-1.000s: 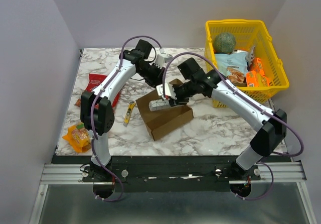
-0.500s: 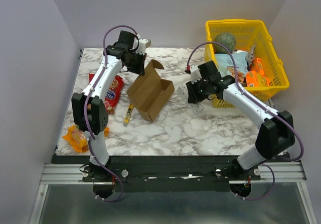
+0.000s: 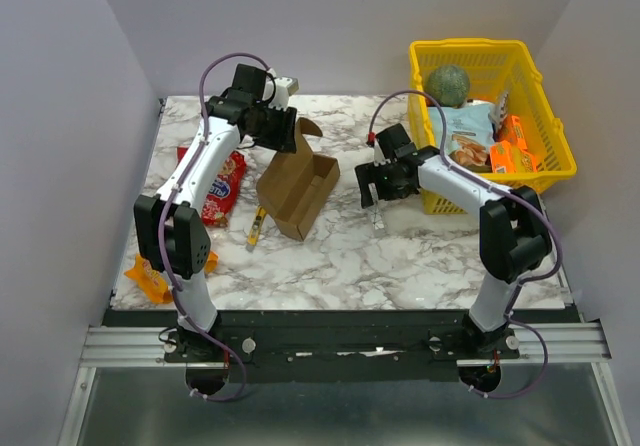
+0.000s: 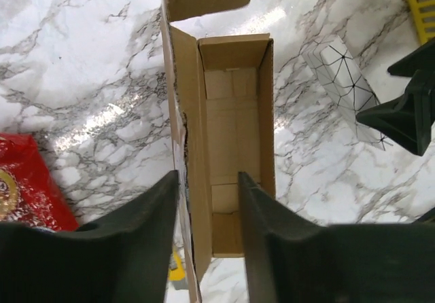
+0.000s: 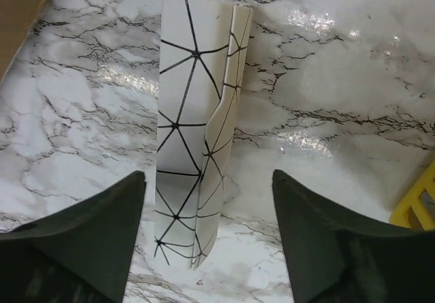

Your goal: Unpack the express box

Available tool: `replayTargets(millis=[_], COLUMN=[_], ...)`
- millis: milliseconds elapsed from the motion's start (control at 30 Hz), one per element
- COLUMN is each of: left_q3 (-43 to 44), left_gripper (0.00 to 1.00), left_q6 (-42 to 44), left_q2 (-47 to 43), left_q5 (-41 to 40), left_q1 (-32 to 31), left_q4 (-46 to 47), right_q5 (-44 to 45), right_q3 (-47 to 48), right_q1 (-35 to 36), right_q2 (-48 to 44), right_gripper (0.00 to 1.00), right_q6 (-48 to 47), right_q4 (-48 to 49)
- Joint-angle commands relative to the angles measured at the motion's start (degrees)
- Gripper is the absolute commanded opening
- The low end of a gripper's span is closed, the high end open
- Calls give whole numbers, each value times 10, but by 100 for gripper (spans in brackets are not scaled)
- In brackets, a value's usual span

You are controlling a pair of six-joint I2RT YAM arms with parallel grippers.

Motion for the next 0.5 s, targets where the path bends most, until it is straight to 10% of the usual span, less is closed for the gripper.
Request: replayTargets(millis=[0,100,467], left_q3=[-8,9,128], left_gripper=[58,98,99], left_q6=[16,35,40], left_q2=[-32,-37,-51], left_q5=[24,49,22], left_q1=[-8,-8,29], left_q4=[7,2,-8], right_q5=[-14,-67,31], right_q3=[46,78,269], right_q1=[3,3,3], right_q2=[-49,-89,-135], right_gripper=[100,100,100], right_q6=[-26,-76,-162], right_q4=[15,15,-178])
